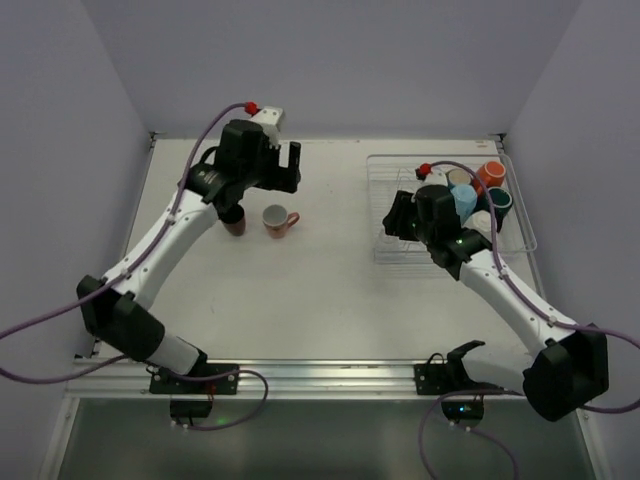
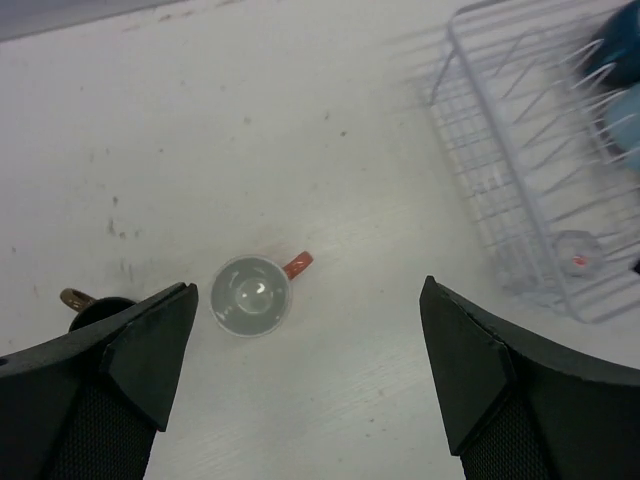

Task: Unload the cups from the dish rack

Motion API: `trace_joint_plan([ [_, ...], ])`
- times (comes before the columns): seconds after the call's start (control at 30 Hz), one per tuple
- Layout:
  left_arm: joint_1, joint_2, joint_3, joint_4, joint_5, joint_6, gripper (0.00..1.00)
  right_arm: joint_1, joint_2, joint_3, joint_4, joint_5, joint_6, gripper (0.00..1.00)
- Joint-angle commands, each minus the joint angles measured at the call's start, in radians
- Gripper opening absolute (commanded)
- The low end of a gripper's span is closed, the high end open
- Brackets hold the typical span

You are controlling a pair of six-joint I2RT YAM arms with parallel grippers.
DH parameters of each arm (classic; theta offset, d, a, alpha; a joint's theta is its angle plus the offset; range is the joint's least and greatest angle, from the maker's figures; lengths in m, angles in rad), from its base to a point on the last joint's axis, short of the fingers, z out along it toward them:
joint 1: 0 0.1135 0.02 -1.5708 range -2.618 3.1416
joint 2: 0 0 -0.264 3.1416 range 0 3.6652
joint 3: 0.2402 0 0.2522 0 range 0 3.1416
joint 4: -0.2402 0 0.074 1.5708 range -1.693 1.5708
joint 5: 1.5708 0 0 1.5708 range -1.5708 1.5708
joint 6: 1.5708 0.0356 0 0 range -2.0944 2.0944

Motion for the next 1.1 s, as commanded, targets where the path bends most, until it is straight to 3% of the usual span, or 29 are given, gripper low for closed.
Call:
trace_joint_plan([
  [0.0, -0.028, -0.177, -0.096, 0.202, 0.147, -0.073, 1.0, -0.001, 0.076, 0.104, -0.128, 0.073, -0.064, 0.51],
  [0.1, -0.034, -0.315, -0.18, 0.316, 0.308, -0.146, 1.0, -0.001, 0.148, 0.149, -0.168, 0.088, -0.083, 0.6],
  [0.2, -0.035, -0.433, -0.249, 0.413, 0.4, -0.222, 1.0, -0.001, 0.206, 0.184, -0.198, 0.114, -0.089, 0.61],
  [0.6, -0.035, -0.685, -0.297, 0.408, 0.233, -0.354, 1.0, 0.063, 0.4, 0.258, -0.251, 0.136, -0.067, 0.64],
  [1.07, -0.034, -0.674, -0.326, 0.421, 0.265, -0.366, 1.0, 0.074, 0.469, 0.281, -0.244, 0.214, -0.077, 0.63],
])
